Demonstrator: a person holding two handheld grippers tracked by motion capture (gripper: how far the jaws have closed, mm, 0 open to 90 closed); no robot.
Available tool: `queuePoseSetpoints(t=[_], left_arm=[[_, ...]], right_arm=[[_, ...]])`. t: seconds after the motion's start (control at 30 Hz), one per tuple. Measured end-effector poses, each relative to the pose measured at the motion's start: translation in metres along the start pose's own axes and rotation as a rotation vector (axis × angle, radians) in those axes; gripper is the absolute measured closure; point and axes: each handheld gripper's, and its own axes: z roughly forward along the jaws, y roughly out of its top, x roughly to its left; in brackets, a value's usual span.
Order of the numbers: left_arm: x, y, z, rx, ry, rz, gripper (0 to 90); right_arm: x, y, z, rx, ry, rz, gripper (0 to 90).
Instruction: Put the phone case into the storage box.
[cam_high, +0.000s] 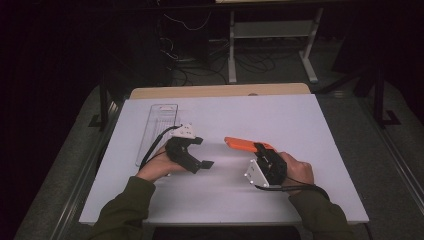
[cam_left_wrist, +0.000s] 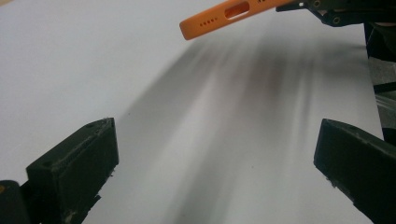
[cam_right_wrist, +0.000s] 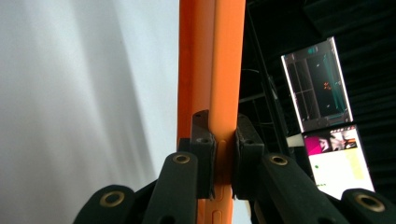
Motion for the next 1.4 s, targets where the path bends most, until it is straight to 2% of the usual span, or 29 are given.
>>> queuePoseSetpoints(t=[0.07, 0.13, 0.2, 0.23, 0.73, 0.77, 0.8, 0.87, 0.93, 1.27, 1.4], left_arm=[[0.0, 0.0, 0.0, 0.0, 0.001, 0.0, 0.0], [0.0, 0.0, 0.0, 0.001, 0.001, -0.004, 0.0], [0.0, 0.0, 0.0, 0.003, 0.003, -0.004, 0.0], [0.0, 0.0, 0.0, 0.004, 0.004, -0.003, 0.0], [0.0, 0.0, 0.0, 0.009, 0.001, 0.002, 0.0], [0.0, 0.0, -0.001, 0.014, 0.0, 0.008, 0.0], [0.001, 0.0, -0.001, 0.015, 0.001, 0.014, 0.0], [0.001, 0.0, -0.001, 0.013, -0.002, 0.008, 0.0], [0.001, 0.0, -0.001, 0.013, -0.002, 0.008, 0.0], [0.0, 0.0, -0.001, 0.012, -0.001, 0.004, 0.0], [0.0, 0.0, -0.001, 0.013, -0.001, -0.003, 0.0]], right_arm=[[-0.002, 0.0, 0.0, 0.001, 0.012, 0.021, 80.1], [-0.003, 0.0, 0.0, 0.002, 0.018, 0.019, 80.1], [-0.004, -0.002, 0.001, 0.008, 0.038, 0.052, 80.1], [-0.004, -0.002, 0.001, 0.014, 0.03, 0.055, 80.1], [-0.01, -0.005, 0.005, 0.026, 0.084, 0.148, 80.1], [-0.01, -0.005, 0.005, 0.028, 0.088, 0.156, 80.1], [-0.009, -0.004, 0.005, 0.035, 0.104, 0.2, 80.1], [-0.01, -0.004, 0.005, 0.038, 0.109, 0.207, 80.1], [-0.009, -0.003, 0.005, 0.037, 0.113, 0.255, 80.1], [-0.015, -0.008, 0.008, 0.04, 0.163, 0.33, 80.1], [-0.018, -0.01, 0.009, 0.043, 0.165, 0.358, 80.1]])
